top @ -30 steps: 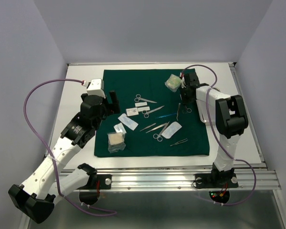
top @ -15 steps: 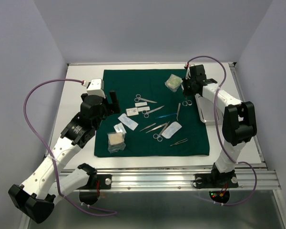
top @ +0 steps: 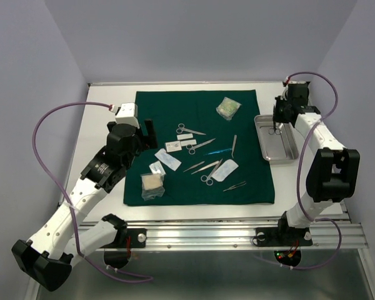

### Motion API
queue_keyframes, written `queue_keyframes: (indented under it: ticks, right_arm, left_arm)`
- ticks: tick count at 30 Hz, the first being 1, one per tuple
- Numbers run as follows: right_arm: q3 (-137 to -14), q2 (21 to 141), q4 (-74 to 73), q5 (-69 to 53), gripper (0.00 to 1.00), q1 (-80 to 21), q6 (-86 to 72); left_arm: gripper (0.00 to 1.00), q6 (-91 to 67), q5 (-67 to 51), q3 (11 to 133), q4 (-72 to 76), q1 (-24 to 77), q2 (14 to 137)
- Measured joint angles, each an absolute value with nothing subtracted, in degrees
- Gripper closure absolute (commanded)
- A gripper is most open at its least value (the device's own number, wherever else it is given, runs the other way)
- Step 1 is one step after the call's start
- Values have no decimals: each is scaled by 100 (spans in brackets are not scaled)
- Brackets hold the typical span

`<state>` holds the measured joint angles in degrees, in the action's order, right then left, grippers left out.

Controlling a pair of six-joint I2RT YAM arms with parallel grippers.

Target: Prepare the surgical pack

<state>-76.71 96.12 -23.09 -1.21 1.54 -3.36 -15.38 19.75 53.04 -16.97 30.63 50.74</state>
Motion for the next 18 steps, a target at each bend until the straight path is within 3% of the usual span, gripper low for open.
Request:
queue_keyframes:
  ticks: [8,11,12,14,16,18]
  right_arm:
    - [-7107,9603,-2351,357,99,255,-211]
    - [-6901,9603,-2298,434,91,255,-134]
    - [-6840,9603,-2279,445,81,255,-115]
    - [-6698,9603,-2272,436,69,255,-62]
    - [-6665,9603,-2272,414,39,255,-60]
    - [-6665,9605,-2231,405,37,255,-25]
  left_arm:
    - [1,-1479,1973,5378,-1693,3063,5238]
    - [1,-1463,1973,5384,-1693,3063,5264]
    - [1,-1463,1970,5384,-1693,3063,5269]
    - [1,-1463,1970,5384,-1693,3063,5277]
    - [1,-1466,1970,5384,-1693,3063,5277]
    - [1,-1463,1970,5384,-1693,3063,5277]
